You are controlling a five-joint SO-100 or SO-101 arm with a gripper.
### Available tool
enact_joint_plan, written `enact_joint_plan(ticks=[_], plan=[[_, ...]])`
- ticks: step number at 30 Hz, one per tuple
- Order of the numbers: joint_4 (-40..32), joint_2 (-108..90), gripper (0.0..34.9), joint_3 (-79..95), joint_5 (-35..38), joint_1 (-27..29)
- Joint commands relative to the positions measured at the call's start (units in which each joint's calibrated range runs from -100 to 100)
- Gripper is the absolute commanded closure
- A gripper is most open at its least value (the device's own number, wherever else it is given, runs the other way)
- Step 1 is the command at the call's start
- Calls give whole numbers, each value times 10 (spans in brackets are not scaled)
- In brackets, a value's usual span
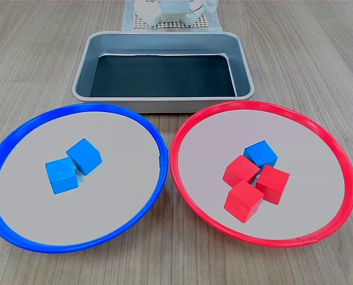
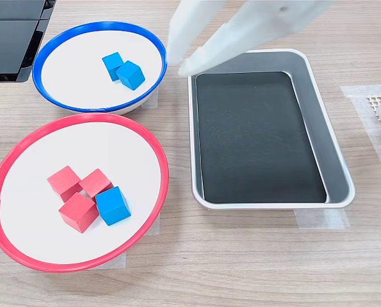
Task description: Relocate any blue block in the red dish to the blue dish, correcting any misplacements.
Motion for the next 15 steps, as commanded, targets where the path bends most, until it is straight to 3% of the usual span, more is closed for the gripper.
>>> enact_joint_plan(ticks=[1,11,15], plan=[[-16,132,349,-110,7,-20],[31,387,348,-323,26,-28],[39,430,326,-355,34,-28]])
